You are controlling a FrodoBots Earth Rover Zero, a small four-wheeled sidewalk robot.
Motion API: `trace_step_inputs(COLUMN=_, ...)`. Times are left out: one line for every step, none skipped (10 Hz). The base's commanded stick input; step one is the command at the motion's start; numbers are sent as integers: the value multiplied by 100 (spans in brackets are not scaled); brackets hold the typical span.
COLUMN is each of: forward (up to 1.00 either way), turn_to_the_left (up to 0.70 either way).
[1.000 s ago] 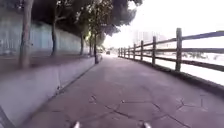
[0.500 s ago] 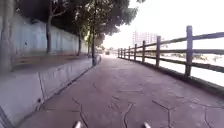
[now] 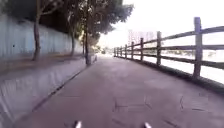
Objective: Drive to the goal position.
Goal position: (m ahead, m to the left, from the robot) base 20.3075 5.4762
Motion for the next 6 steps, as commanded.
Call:
trace_step_inputs(forward=100, turn_to_the_left=0)
trace_step_inputs(forward=100, turn_to_the_left=0)
trace_step_inputs(forward=100, turn_to_the_left=0)
trace_step_inputs(forward=100, turn_to_the_left=0)
trace_step_inputs(forward=100, turn_to_the_left=0)
trace_step_inputs(forward=100, turn_to_the_left=0)
